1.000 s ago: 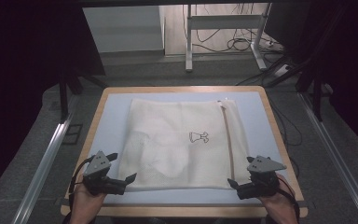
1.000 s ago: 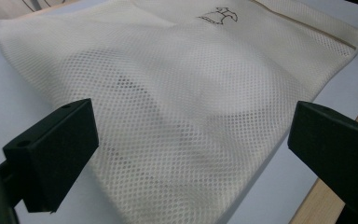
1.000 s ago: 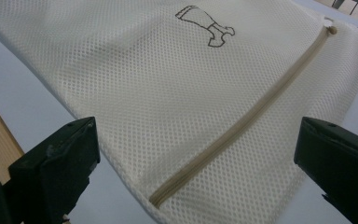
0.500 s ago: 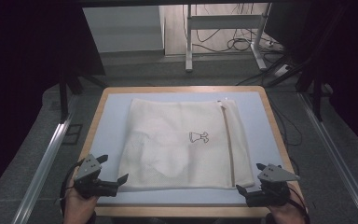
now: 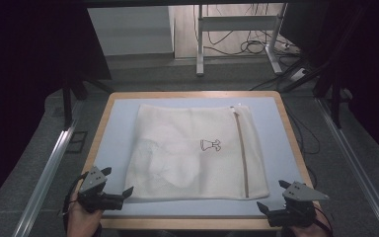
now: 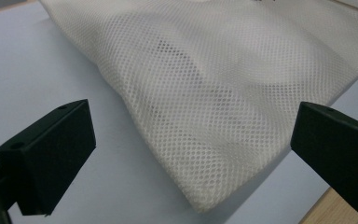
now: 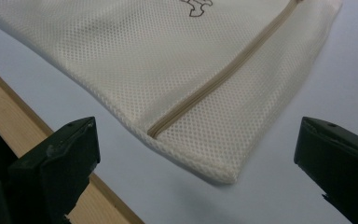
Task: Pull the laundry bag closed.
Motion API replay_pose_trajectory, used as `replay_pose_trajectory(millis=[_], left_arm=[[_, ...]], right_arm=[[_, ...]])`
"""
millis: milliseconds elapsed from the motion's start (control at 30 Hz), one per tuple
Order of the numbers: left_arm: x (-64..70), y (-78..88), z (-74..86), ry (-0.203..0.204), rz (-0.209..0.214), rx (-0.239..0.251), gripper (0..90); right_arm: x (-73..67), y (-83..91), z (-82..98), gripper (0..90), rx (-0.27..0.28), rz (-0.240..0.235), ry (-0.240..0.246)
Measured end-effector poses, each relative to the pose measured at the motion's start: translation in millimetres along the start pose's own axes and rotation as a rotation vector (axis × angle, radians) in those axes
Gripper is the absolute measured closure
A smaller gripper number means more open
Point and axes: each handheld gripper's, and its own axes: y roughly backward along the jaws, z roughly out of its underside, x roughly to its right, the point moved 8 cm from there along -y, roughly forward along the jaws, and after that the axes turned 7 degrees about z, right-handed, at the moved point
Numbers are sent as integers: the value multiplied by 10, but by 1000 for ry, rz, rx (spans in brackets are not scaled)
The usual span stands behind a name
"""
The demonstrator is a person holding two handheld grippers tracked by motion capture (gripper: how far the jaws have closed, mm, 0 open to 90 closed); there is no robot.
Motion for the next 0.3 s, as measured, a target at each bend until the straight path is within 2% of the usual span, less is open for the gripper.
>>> replay_pose_trajectory(millis=[133, 300], left_arm=[[-29, -6, 42, 23, 14, -1, 0], [-30, -8, 43, 25, 18, -2, 0]], right_arm=[[6, -25, 61, 0, -27, -19, -16], [17, -23, 62, 0, -25, -22, -23]])
